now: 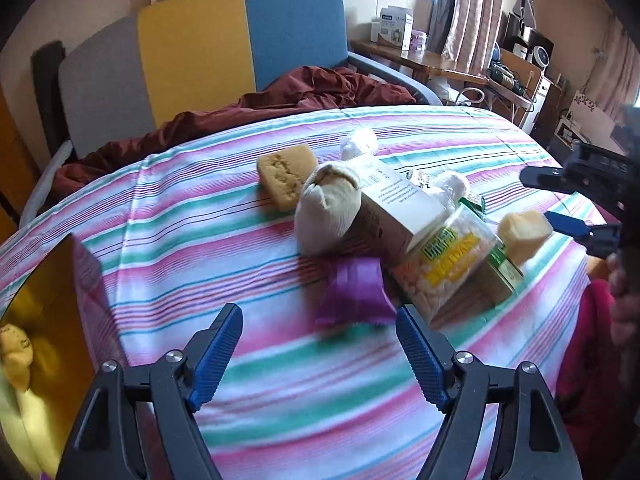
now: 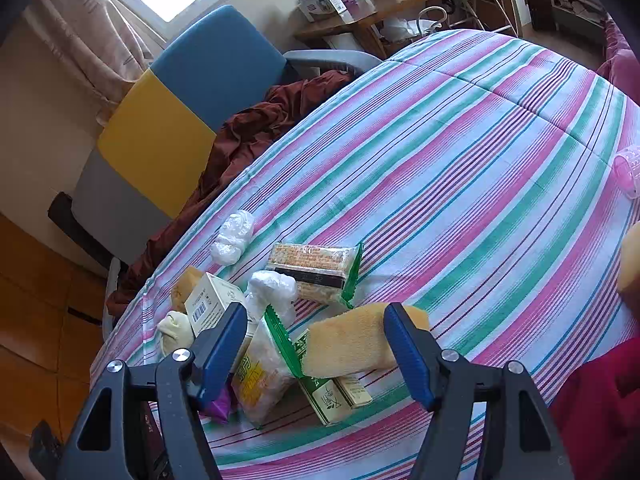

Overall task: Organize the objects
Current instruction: 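Move the left tool to a purple candy bar and grasp it, then carry the purple candy bar into the tray with the left gripper while the right gripper grasps a yellow sponge, then carry the yellow sponge into the gold tray and release it with the right gripper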

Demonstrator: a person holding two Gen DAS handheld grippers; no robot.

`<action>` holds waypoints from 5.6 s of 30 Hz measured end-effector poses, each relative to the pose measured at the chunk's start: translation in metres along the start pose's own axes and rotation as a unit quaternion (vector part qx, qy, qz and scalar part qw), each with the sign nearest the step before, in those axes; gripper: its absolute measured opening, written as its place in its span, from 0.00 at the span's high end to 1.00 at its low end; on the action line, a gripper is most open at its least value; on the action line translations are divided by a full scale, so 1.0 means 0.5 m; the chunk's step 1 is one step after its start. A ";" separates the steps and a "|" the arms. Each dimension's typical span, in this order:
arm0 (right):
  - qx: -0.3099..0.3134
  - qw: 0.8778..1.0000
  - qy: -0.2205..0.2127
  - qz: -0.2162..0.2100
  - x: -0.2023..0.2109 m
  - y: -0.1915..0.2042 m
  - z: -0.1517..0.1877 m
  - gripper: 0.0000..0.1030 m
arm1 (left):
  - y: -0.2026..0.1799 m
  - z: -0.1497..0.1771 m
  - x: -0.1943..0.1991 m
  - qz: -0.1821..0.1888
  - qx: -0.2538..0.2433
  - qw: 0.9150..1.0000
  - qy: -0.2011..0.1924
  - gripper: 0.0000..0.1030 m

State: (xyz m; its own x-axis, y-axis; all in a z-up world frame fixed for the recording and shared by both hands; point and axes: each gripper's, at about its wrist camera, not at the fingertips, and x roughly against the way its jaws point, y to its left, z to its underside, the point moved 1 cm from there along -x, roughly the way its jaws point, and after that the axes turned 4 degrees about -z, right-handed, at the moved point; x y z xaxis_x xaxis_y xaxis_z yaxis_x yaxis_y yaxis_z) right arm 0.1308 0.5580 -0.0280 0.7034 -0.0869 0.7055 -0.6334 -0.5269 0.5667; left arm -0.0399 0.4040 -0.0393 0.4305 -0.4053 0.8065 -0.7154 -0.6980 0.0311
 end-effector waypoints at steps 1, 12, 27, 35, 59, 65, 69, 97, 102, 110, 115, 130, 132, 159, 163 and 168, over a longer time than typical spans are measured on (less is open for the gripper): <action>-0.003 1.000 0.001 -0.001 -0.001 -0.002 -0.001 0.30 | -0.006 -0.010 -0.014 0.002 -0.004 1.000 0.003 0.23; -0.033 0.999 0.010 0.007 -0.019 -0.030 -0.013 0.28 | -0.018 -0.037 -0.152 0.011 -0.005 0.998 0.055 0.40; 0.042 0.992 0.056 0.102 -0.066 -0.009 0.008 0.20 | 0.012 0.097 -0.054 0.019 0.012 0.999 0.025 0.59; 0.070 0.981 0.083 0.160 -0.085 -0.020 0.022 0.44 | 0.010 0.138 -0.029 0.008 0.009 1.000 0.017 0.59; 0.082 0.980 0.064 0.169 -0.078 -0.013 0.020 0.45 | 0.122 0.180 0.165 0.014 0.054 0.998 -0.036 0.62; 0.089 0.979 0.060 0.172 -0.075 -0.007 0.022 0.45 | 0.268 0.219 0.225 -0.023 0.135 0.990 -0.041 0.62; 0.093 0.979 0.056 0.174 -0.074 -0.002 0.022 0.45 | 0.360 0.254 0.257 -0.052 0.179 0.982 -0.042 0.62; 0.110 0.974 0.061 0.187 -0.081 0.006 0.031 0.45 | 0.657 0.286 0.107 -0.159 0.245 0.953 0.077 0.61; 0.114 0.973 0.062 0.189 -0.084 0.007 0.030 0.45 | 0.668 0.280 0.097 -0.176 0.241 0.951 0.080 0.59; 0.113 0.973 0.061 0.193 -0.085 0.006 0.032 0.45 | 0.657 0.284 0.175 -0.196 0.236 0.951 0.029 0.40; 0.114 0.974 0.039 0.192 -0.070 0.011 0.029 0.45 | 0.628 0.321 0.265 -0.208 0.249 0.946 -0.021 0.40; 0.253 0.965 -0.066 0.021 0.082 0.302 0.133 0.45 | 0.603 0.443 0.368 -0.199 0.297 0.932 -0.058 0.35; 0.293 0.955 -0.036 -0.022 0.072 0.379 0.180 0.45 | 0.603 0.449 0.374 -0.197 0.301 0.931 -0.064 0.35; 0.372 0.844 0.336 -0.190 -0.268 0.795 0.738 0.13 | 0.670 0.538 0.419 -0.196 0.365 0.907 -0.075 0.31; 0.361 0.851 0.320 -0.209 -0.230 0.774 0.705 0.13 | 0.659 0.532 0.420 -0.198 0.358 0.909 -0.078 0.30; 0.349 0.864 0.295 -0.213 -0.199 0.743 0.658 0.12 | 0.639 0.518 0.425 -0.194 0.345 0.914 -0.083 0.29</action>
State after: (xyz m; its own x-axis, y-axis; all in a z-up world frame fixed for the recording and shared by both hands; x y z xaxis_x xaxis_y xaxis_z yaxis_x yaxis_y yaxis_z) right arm -0.0686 0.0925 -0.0279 0.4075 0.5783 0.7068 0.1356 -0.8037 0.5794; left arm -0.0344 -0.0580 -0.0111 0.6969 -0.0912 0.7114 0.0031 -0.9915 -0.1302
